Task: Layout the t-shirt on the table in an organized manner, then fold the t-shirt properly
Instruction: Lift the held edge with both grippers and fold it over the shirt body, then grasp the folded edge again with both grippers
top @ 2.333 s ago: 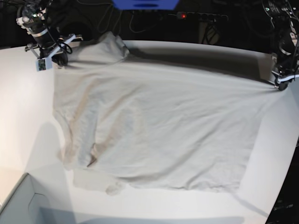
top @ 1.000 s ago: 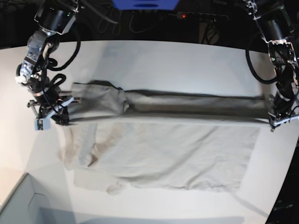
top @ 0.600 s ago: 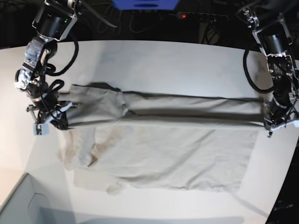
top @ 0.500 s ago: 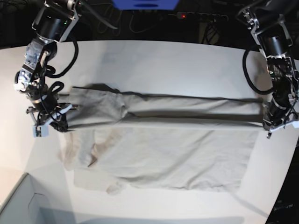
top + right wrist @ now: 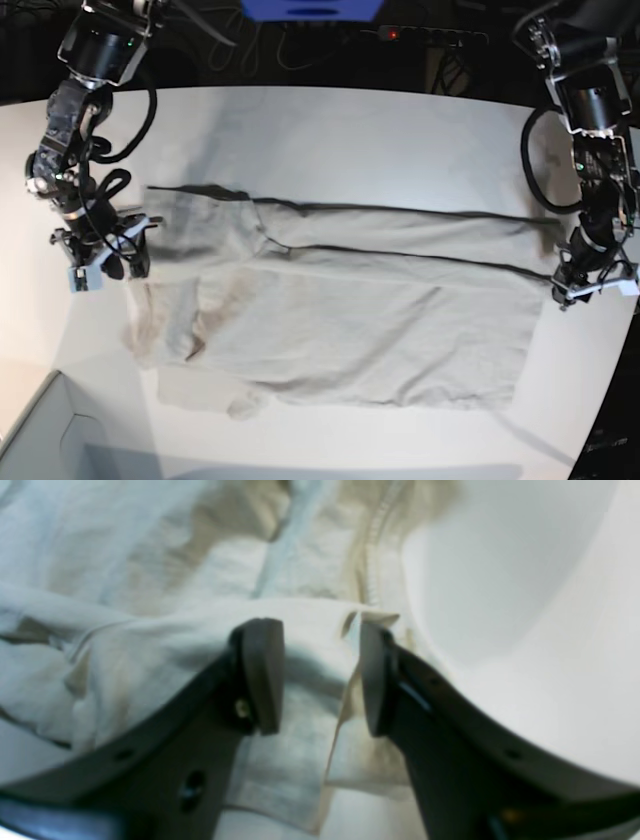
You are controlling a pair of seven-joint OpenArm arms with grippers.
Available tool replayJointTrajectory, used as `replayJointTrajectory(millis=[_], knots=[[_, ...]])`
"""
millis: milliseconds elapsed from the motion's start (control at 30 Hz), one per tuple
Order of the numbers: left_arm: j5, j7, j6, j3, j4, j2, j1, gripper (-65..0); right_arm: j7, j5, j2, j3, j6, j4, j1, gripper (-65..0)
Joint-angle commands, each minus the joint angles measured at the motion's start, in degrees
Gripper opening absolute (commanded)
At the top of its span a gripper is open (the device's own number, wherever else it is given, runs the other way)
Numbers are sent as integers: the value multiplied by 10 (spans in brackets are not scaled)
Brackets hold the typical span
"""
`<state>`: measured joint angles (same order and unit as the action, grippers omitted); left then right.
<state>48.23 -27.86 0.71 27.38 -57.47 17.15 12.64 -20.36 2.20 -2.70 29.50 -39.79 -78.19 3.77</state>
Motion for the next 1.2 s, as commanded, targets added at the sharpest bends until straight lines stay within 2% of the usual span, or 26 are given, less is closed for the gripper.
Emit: replayJointTrajectory(millis=[0,167,267,467,600,700,867,933,1033,1067,1167], knots=[[9,6,-6,7,-21,10,1,-394,19,-11,-7,12,-2,-27,6,-376],[10,6,-3,42,-113,3,-86,-394,18,-13,-4,40,-2,-84,-28,-365],[4,11,-5,55,-106,-15,-115,-393,19,-13,2,44,-2,-104,-52,-359],[4,11,-6,46,-2,-19,-87,-393,19,-13,3,44,-2,-103,-75,-359],[4,12,-6,32,22,-20,-64,-393,19,-12,1,43,-2,-102,-86,-359],[4,12,-6,30,27,-20,-55,-393,19,-11,-4,43,-2,-57,-82,-359],[3,12,-6,29,27,-20,-43,-406,20,-11,-34,43,-2,34,-57,-359],[3,12,-6,29,34,-20,-43,-458,20,-11,-43,43,-2,60,-48,-359],[3,12,-6,29,57,-18,-42,-631,20,-11,-53,43,-2,88,-34,-359],[3,12,-6,29,64,-17,-42,-650,20,-11,-55,43,-2,94,-29,-359],[3,12,-6,29,71,-16,-42,-647,20,-11,-58,43,-2,112,-15,-359]])
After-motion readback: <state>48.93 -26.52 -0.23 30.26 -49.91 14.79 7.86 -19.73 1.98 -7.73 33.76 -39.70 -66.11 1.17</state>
